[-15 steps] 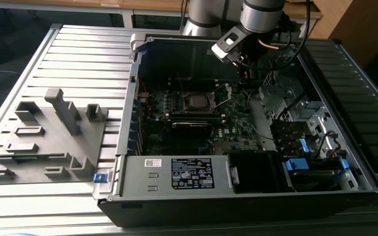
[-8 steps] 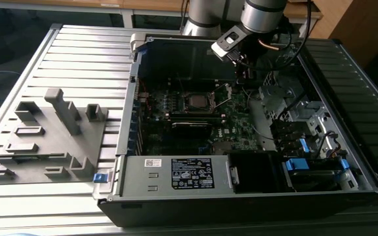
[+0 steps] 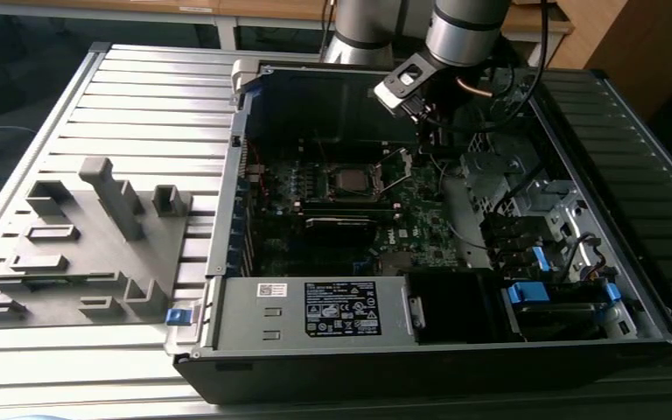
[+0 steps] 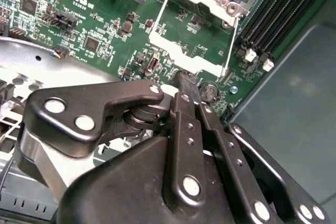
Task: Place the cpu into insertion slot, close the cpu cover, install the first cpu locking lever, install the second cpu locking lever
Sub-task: 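Close the cpu cover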
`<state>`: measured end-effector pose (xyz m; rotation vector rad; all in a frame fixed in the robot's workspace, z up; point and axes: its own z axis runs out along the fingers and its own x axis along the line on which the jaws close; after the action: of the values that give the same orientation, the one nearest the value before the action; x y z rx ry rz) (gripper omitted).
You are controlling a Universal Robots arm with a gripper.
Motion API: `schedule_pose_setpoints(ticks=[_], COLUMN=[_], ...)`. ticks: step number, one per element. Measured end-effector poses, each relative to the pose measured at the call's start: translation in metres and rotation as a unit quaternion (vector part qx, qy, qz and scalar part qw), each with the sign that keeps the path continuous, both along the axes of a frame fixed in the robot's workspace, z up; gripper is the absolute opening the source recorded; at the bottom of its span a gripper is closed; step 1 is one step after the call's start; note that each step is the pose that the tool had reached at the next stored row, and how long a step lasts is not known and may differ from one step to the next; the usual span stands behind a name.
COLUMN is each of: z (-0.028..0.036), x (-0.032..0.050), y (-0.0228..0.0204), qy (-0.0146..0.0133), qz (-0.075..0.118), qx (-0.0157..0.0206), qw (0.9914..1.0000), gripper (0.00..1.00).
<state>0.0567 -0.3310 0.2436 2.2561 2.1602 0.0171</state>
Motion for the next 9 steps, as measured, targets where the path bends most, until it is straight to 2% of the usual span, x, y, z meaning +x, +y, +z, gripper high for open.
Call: schedule_pose_setpoints(ticks=[4,6,9], z=[-0.0006,-0.001,-0.0013], x=[-0.0002,-0.0015,-0.0051], y=[0.0,0.0,0.0], qy=[-0.0001,-0.001,-0.0044], qz=[0.0,0.0,0.0], qx=[0.0,0.0015,0.0019], qw=[1.0,1.0,0.99999], gripper=[0.11,0.11,0.11])
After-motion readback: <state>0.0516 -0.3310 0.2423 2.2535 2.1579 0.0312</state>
